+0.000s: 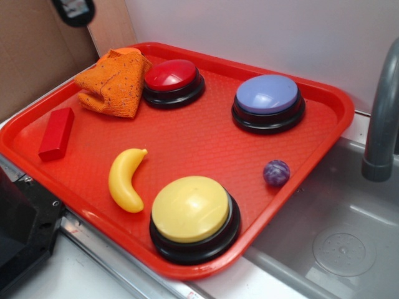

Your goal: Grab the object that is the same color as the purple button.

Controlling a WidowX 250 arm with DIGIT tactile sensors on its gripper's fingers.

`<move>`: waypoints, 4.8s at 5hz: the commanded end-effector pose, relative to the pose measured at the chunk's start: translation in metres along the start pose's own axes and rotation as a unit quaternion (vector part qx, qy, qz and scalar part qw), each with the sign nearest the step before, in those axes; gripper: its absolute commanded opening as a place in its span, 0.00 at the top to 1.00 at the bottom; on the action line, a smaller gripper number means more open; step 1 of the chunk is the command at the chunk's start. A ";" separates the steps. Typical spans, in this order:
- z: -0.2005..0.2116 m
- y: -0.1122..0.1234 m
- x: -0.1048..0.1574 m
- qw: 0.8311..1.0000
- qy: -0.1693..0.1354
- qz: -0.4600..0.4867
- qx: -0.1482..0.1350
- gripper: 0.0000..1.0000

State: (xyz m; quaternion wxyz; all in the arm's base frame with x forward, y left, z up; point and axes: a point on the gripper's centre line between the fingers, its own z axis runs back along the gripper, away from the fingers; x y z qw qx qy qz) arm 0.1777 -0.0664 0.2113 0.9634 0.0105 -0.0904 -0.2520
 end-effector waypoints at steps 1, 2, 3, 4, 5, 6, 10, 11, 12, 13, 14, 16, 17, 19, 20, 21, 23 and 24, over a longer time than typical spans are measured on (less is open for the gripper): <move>-0.043 -0.005 0.053 0.986 -0.038 -0.162 -0.004 0.00; -0.058 -0.020 0.066 0.967 -0.072 -0.245 -0.014 0.00; -0.076 -0.035 0.075 0.951 -0.080 -0.296 -0.027 0.00; -0.098 -0.046 0.084 0.938 -0.072 -0.339 -0.028 0.00; -0.118 -0.057 0.089 0.918 -0.060 -0.390 -0.040 0.00; -0.133 -0.065 0.091 0.899 -0.066 -0.428 -0.064 0.00; -0.175 -0.097 0.085 0.877 -0.028 -0.475 -0.072 0.00; -0.181 -0.100 0.087 0.878 -0.016 -0.474 -0.071 0.00; -0.188 -0.106 0.086 0.876 -0.002 -0.478 -0.058 0.00; -0.190 -0.107 0.085 0.870 -0.016 -0.489 -0.068 1.00; -0.191 -0.109 0.085 0.871 -0.011 -0.488 -0.062 1.00; -0.149 -0.075 0.095 0.930 -0.022 -0.363 -0.052 1.00; -0.117 -0.046 0.099 0.968 -0.016 -0.249 -0.013 1.00; -0.071 -0.002 0.083 0.996 0.026 -0.015 0.080 1.00; -0.053 0.013 0.073 0.989 0.047 0.108 0.092 1.00; -0.035 0.026 0.059 0.974 0.062 0.207 0.066 1.00; -0.033 0.046 0.042 0.955 0.073 0.288 -0.005 1.00; -0.032 0.044 0.039 0.953 0.060 0.298 -0.006 1.00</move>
